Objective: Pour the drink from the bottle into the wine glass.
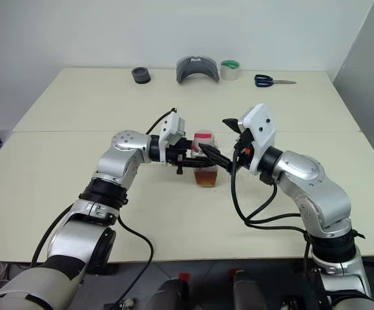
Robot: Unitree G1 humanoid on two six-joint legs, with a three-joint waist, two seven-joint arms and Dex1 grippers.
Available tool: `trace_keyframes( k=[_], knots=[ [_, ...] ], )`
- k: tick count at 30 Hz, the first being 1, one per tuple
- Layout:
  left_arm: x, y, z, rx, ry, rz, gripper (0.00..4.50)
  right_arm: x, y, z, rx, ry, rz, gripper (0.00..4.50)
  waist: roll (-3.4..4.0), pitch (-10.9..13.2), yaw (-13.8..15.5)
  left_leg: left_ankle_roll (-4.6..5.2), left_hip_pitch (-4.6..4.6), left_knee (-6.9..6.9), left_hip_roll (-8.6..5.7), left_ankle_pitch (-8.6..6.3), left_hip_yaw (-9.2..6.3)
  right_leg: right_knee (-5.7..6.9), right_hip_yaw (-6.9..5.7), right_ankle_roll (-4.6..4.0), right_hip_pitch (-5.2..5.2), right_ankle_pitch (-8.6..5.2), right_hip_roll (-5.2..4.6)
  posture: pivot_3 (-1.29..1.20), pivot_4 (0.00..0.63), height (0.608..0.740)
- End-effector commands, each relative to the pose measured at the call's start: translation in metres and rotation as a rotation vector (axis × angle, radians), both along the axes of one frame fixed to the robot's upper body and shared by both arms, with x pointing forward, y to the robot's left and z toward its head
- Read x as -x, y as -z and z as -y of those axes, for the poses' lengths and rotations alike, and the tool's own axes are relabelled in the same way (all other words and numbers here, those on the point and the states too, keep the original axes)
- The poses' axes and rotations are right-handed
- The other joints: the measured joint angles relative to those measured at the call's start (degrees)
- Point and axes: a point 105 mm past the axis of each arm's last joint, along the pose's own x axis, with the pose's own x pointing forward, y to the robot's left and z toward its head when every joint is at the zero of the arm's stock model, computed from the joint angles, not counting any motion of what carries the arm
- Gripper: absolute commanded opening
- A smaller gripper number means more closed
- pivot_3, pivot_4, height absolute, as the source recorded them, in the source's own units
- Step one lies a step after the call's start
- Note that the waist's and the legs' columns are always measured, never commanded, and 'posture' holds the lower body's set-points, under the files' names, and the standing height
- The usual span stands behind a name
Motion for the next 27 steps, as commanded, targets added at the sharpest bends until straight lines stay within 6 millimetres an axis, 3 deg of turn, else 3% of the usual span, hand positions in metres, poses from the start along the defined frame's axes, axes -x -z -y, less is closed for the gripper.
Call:
trace_keyframes(
  k=[1,9,16,19,25,27],
  knots=[
    [-0.001,-0.016,-0.001,0.027,0.005,0.059,1.74,0.013,-0.013,-0.003,-0.027,-0.053,0.03,4.5,0.0,0.0,0.0,0.0,0.0,0.0,0.0,0.0,0.0,0.0,0.0,0.0,0.0,0.0,0.0,0.0,0.15,0.74],
    [0.0,-0.016,-0.001,0.03,0.006,0.06,1.74,-0.002,-0.006,-0.006,0.002,-0.012,-0.025,4.5,0.0,0.0,-0.01,0.0,0.0,0.0,0.0,0.0,0.0,0.01,0.0,0.0,0.0,0.0,0.0,0.0,0.15,0.74],
    [0.0,-0.015,-0.001,0.027,0.006,0.062,1.74,-0.004,-0.008,-0.015,0.003,-0.047,-0.03,4.5,0.0,0.0,-0.02,0.0,0.0,0.0,0.0,0.0,0.0,0.01,0.0,0.0,0.0,0.0,0.0,0.0,0.15,0.74],
    [0.001,-0.014,-0.001,0.026,0.008,0.063,1.74,-0.004,-0.007,-0.019,0.013,-0.06,-0.033,3.95,0.0,0.0,-0.02,0.0,0.0,0.0,0.0,0.0,0.0,0.01,0.0,0.0,0.0,0.0,0.0,0.0,0.15,0.74],
    [0.001,-0.014,-0.001,0.024,0.009,0.065,1.74,-0.005,-0.006,-0.021,0.019,-0.058,-0.029,1.9,0.0,0.0,-0.01,0.0,0.0,0.0,0.0,0.0,0.0,0.01,0.0,0.0,0.0,0.0,0.0,0.0,0.15,0.74],
    [0.001,-0.014,-0.001,0.024,0.009,0.064,1.74,-0.005,-0.005,-0.021,0.031,-0.053,-0.015,1.8,0.0,0.0,-0.02,0.0,0.0,0.0,0.0,0.0,-0.01,0.01,-0.01,0.0,0.0,0.0,0.0,0.0,0.15,0.74]
  ],
)
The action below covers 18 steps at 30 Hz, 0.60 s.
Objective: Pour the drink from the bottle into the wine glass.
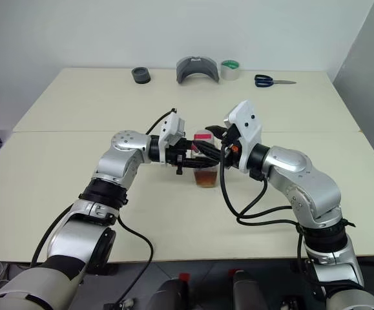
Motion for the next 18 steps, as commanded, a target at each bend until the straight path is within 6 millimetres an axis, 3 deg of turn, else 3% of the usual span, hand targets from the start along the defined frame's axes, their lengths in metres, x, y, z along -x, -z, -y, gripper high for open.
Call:
trace_keyframes(
  k=[1,6,9,14,18],
  knots=[
    [0.001,-0.014,0.0,0.026,0.011,0.058,1.74,0.006,-0.008,-0.005,0.02,-0.02,0.069,1.8,0.0,0.0,-0.01,0.0,0.0,0.0,0.0,0.0,0.01,0.0,0.01,0.0,0.0,0.0,0.0,0.0,0.15,0.74],
    [0.002,-0.013,0.0,0.028,0.01,0.057,1.74,0.008,-0.014,-0.001,0.089,0.025,0.225,1.73,0.0,0.0,0.01,0.0,-0.01,0.0,-0.01,0.0,0.0,0.0,0.0,0.0,-0.01,0.0,0.0,0.0,0.15,0.74],
    [0.002,-0.013,-0.001,0.031,-0.001,0.057,1.74,0.01,-0.019,0.007,0.043,0.063,0.252,1.73,0.0,0.0,0.01,0.0,-0.01,0.0,0.0,0.0,-0.01,0.0,-0.01,0.0,-0.01,0.0,0.0,0.0,0.15,0.74],
    [-0.003,-0.012,-0.011,0.047,-0.065,0.047,1.73,0.011,-0.025,0.046,-0.066,0.226,0.222,1.73,0.0,0.0,0.12,0.0,-0.01,0.0,0.01,0.0,-0.02,0.03,0.01,0.0,-0.01,0.0,-0.04,0.0,0.15,0.74],
    [-0.009,-0.01,-0.022,0.071,-0.143,0.031,1.73,0.006,0.001,0.096,-0.061,0.488,0.146,1.72,0.0,0.0,0.28,0.0,-0.01,-0.02,0.0,0.0,-0.03,0.03,0.0,0.0,0.0,0.0,-0.02,0.0,0.15,0.74]
  ],
)
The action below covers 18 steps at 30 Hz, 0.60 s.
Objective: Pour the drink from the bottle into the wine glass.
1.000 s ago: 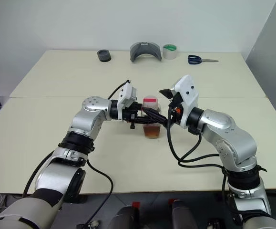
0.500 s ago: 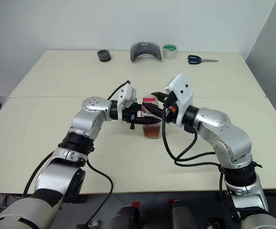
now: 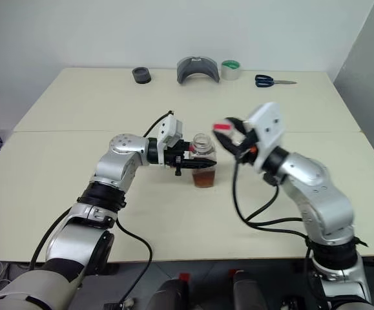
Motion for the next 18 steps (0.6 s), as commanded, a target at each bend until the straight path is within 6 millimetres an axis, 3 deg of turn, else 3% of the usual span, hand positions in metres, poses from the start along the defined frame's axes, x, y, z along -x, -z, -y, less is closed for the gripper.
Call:
trace_keyframes(
  k=[1,4,9,12,17,18],
  knots=[
    [-0.003,-0.019,-0.01,0.052,-0.053,0.059,1.73,0.002,0.018,0.042,-0.011,0.222,-0.042,1.72,0.0,0.0,0.14,0.0,0.0,0.01,0.0,0.0,0.01,0.01,0.01,0.0,0.0,0.0,0.0,0.0,0.15,0.74],
    [-0.005,-0.018,-0.02,0.054,-0.092,0.058,1.73,0.01,0.047,0.067,0.024,0.367,-0.113,1.72,0.0,0.0,0.14,0.0,0.0,0.02,-0.02,0.0,0.06,0.01,0.05,0.0,0.0,0.0,-0.01,0.0,0.15,0.74],
    [-0.006,-0.018,-0.03,0.051,-0.132,0.061,1.73,0.024,0.073,0.083,0.033,0.451,-0.204,1.72,0.0,0.0,-0.18,0.0,0.08,0.0,0.01,0.0,0.12,0.08,0.12,0.0,-0.01,-0.01,0.06,0.0,0.15,0.74],
    [-0.009,-0.018,-0.034,0.049,-0.154,0.064,1.73,0.027,0.087,0.093,0.062,0.487,-0.258,2.75,0.0,0.0,-0.15,0.0,0.08,0.02,0.01,0.0,0.1,0.09,0.1,0.01,0.01,-0.01,0.07,0.0,0.15,0.74],
    [-0.013,-0.018,-0.042,0.052,-0.197,0.072,1.73,0.027,0.094,0.098,0.082,0.501,-0.291,4.48,0.0,0.0,-0.15,0.0,0.08,0.02,0.01,0.0,0.11,0.09,0.1,0.01,0.01,-0.01,0.07,0.0,0.15,0.74],
    [-0.015,-0.019,-0.044,0.057,-0.212,0.074,1.73,0.026,0.093,0.098,0.079,0.499,-0.294,4.5,0.0,0.0,-0.15,0.0,0.08,0.02,0.01,0.0,0.1,0.08,0.1,0.01,0.01,-0.01,0.07,0.0,0.15,0.74]
  ],
)
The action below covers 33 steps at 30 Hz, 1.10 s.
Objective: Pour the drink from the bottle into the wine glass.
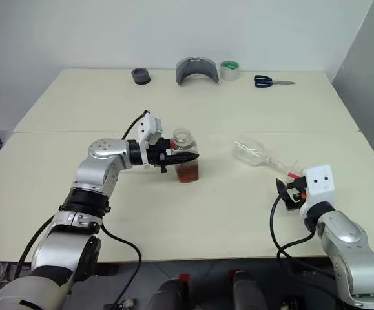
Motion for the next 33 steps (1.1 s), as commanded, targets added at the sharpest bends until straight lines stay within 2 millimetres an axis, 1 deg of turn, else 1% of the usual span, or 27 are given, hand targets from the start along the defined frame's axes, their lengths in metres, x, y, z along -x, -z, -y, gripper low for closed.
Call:
trace_keyframes(
  k=[1,5,8,9,11,13,14,16,18,21,25,29,30,33],
  knots=[
    [-0.005,-0.017,-0.012,0.046,-0.057,0.06,1.73,0.0,-0.012,0.005,0.018,0.009,0.036,4.5,0.0,0.0,0.0,0.0,0.0,0.0,0.0,0.0,0.0,0.0,0.0,0.0,0.0,0.0,0.0,0.0,0.15,0.74],
    [-0.012,-0.019,-0.024,0.069,-0.138,0.065,1.73,0.002,-0.017,0.002,0.057,-0.036,0.035,4.5,0.0,0.0,0.02,0.0,-0.01,0.0,-0.01,0.0,0.0,-0.01,-0.01,0.0,0.0,0.0,-0.01,0.0,0.15,0.74],
    [-0.019,-0.021,-0.035,0.071,-0.218,0.078,1.73,0.001,-0.025,-0.002,0.094,-0.076,0.055,4.5,0.0,0.0,0.01,0.0,-0.01,0.0,0.0,0.0,0.0,-0.01,-0.01,0.0,0.0,0.0,0.0,0.0,0.15,0.74],
    [-0.022,-0.023,-0.042,0.068,-0.26,0.088,1.73,0.001,-0.032,-0.01,0.09,-0.123,0.078,4.5,0.0,0.0,0.0,0.0,0.0,0.01,0.0,0.0,0.01,-0.01,0.0,0.0,0.0,0.0,0.0,0.0,0.15,0.74],
    [-0.031,-0.025,-0.058,0.074,-0.368,0.103,1.73,0.007,-0.047,-0.035,0.057,-0.276,0.114,4.5,0.0,0.0,-0.13,0.0,0.01,0.0,0.0,0.0,0.01,0.0,0.0,0.0,0.0,0.0,0.0,0.0,0.15,0.74],
    [-0.036,-0.027,-0.068,0.075,-0.429,0.111,1.73,0.011,-0.054,-0.05,0.035,-0.372,0.129,4.5,0.0,0.0,-0.17,0.01,0.02,0.0,0.04,0.0,0.0,0.0,-0.01,0.0,0.0,0.0,0.03,0.0,0.15,0.74],
    [-0.039,-0.027,-0.074,0.081,-0.467,0.113,1.73,0.014,-0.059,-0.061,0.012,-0.433,0.136,4.5,0.0,0.0,-0.1,0.0,0.01,0.0,0.03,0.0,-0.05,-0.01,-0.05,0.0,0.0,0.0,0.03,0.0,0.15,0.74],
    [-0.05,-0.03,-0.099,0.089,-0.623,0.129,1.73,0.015,-0.072,-0.095,-0.042,-0.592,0.16,4.5,-0.01,0.0,-0.18,0.0,0.01,0.01,0.01,0.0,-0.04,-0.02,-0.05,0.0,0.04,0.0,0.01,0.0,0.15,0.74],
    [-0.057,-0.033,-0.122,0.095,-0.768,0.151,1.73,0.008,-0.08,-0.12,-0.081,-0.674,0.171,4.5,-0.02,0.01,-0.56,0.01,0.06,0.04,0.05,0.0,0.0,0.0,-0.02,0.01,0.03,0.01,0.03,0.0,0.15,0.74],
    [-0.062,-0.036,-0.142,0.114,-0.897,0.165,1.73,-0.004,-0.081,-0.139,-0.09,-0.707,0.157,4.5,-0.03,0.0,-0.57,0.0,0.07,0.02,0.08,0.0,-0.1,0.05,-0.09,0.0,0.02,0.0,0.08,0.0,0.15,0.74],
    [-0.062,-0.033,-0.161,0.137,-0.993,0.159,1.73,-0.014,-0.078,-0.168,-0.088,-0.779,0.136,4.5,-0.04,0.0,-0.11,-0.01,-0.05,0.04,-0.02,0.0,-0.05,-0.02,-0.07,0.0,-0.04,0.01,-0.16,0.0,0.15,0.74],
    [-0.059,-0.03,-0.169,0.193,-1.032,0.142,1.73,-0.02,-0.076,-0.189,-0.079,-0.823,0.129,4.5,-0.04,-0.01,-0.07,-0.02,-0.05,0.07,-0.03,0.0,-0.08,0.0,-0.1,0.0,-0.05,0.01,-0.18,0.0,0.15,0.74],
    [-0.059,-0.03,-0.171,0.233,-1.041,0.124,1.73,-0.02,-0.075,-0.193,-0.074,-0.831,0.129,4.5,-0.04,-0.01,-0.07,-0.02,-0.05,0.07,-0.03,0.0,-0.08,0.0,-0.1,0.0,-0.05,0.01,-0.16,0.0,0.15,0.74],
    [-0.056,-0.024,-0.174,0.226,-1.048,0.129,1.73,-0.023,-0.074,-0.201,-0.063,-0.842,0.131,4.5,-0.05,-0.01,-0.11,-0.02,-0.05,0.06,-0.02,0.01,-0.07,0.0,-0.1,-0.01,-0.06,0.01,-0.16,0.0,0.15,0.74]
  ],
)
